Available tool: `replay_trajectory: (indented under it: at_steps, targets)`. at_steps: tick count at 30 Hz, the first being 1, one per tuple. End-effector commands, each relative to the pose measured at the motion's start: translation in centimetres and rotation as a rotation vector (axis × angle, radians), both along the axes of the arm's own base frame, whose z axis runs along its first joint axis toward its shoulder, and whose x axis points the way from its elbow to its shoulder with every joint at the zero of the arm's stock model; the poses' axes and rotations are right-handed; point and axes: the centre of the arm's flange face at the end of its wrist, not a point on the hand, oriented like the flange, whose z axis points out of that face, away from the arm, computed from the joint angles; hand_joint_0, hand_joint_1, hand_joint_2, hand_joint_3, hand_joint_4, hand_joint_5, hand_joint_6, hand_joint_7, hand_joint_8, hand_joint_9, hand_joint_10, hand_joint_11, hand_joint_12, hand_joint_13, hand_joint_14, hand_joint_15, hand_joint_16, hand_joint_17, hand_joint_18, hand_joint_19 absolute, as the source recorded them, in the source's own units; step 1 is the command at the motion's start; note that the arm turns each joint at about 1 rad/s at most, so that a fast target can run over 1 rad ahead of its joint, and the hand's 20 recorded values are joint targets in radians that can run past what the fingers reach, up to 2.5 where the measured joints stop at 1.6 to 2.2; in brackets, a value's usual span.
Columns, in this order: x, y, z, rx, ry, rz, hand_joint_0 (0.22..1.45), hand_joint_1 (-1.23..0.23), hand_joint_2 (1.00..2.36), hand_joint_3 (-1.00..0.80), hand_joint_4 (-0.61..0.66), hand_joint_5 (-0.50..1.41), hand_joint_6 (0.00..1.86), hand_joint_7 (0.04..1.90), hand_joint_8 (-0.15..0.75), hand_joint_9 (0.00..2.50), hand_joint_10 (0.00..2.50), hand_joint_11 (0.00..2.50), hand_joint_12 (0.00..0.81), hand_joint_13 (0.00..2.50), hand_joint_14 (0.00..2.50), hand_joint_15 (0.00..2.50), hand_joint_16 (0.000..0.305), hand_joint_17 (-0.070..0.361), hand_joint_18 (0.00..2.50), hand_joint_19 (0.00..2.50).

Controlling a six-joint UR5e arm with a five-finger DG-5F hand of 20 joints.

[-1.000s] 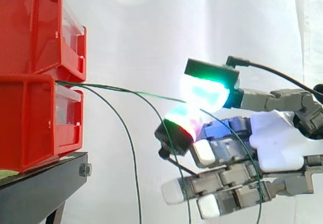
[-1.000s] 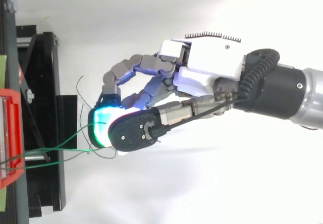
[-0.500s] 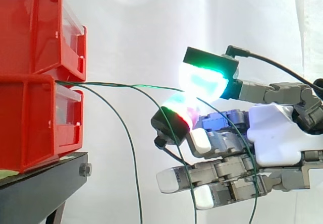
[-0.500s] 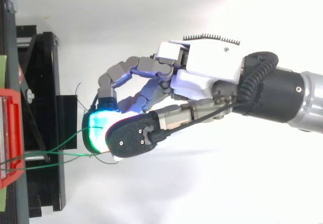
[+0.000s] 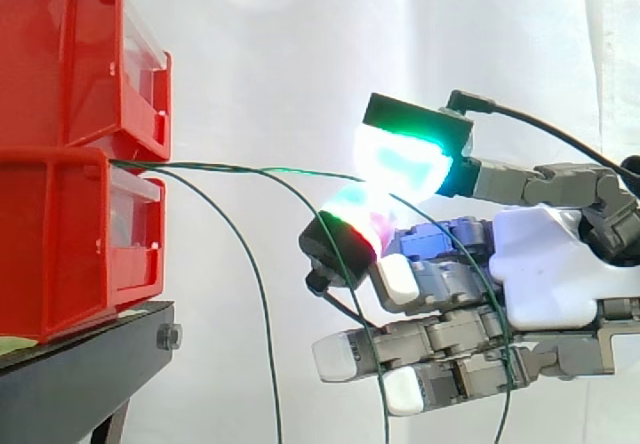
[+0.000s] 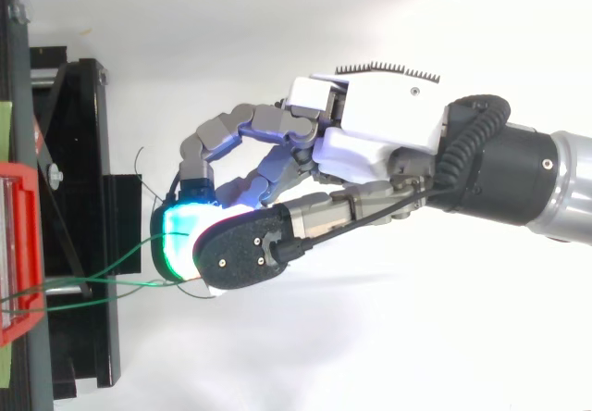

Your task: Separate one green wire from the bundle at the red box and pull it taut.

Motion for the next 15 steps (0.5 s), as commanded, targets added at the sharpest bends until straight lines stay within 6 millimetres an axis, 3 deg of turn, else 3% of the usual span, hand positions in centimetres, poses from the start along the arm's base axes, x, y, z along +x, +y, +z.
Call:
replay_trajectory:
  at_steps: [1, 15]
  targets:
    - [0.0, 0.02, 0.0, 0.0, 0.0, 0.0, 0.62, -0.76, 1.01, -0.15, 0.03, -0.11, 0.92, 1.06, 0.264, 1.13, 0.01, 0.41, 0.332, 0.77, 0.01, 0.33, 0.055, 0.123, 0.64, 0.48]
    - [0.0, -0.1, 0.0, 0.0, 0.0, -0.001, 0.61, -0.76, 1.01, -0.16, 0.02, -0.11, 0.92, 1.05, 0.239, 1.13, 0.01, 0.4, 0.315, 0.77, 0.01, 0.35, 0.052, 0.118, 0.62, 0.48]
